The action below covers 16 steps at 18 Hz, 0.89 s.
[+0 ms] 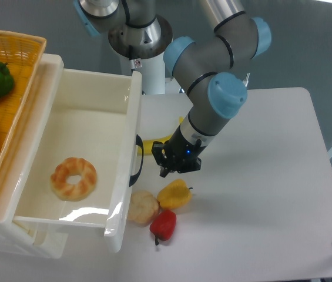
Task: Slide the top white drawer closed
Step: 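Bring the gripper against the drawer front beside its black handle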
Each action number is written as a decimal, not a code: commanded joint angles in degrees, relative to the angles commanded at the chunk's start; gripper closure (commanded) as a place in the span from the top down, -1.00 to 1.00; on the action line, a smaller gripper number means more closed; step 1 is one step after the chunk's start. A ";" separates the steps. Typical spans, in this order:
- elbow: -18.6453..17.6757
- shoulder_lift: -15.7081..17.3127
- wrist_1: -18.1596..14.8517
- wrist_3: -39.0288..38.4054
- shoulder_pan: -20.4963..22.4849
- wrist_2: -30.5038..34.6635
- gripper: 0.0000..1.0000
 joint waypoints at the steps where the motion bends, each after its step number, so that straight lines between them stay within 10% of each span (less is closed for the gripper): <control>1: 0.00 0.35 -0.09 0.00 0.17 -0.44 -0.98; 16: 0.00 2.02 -3.34 -1.05 0.18 -5.27 -0.98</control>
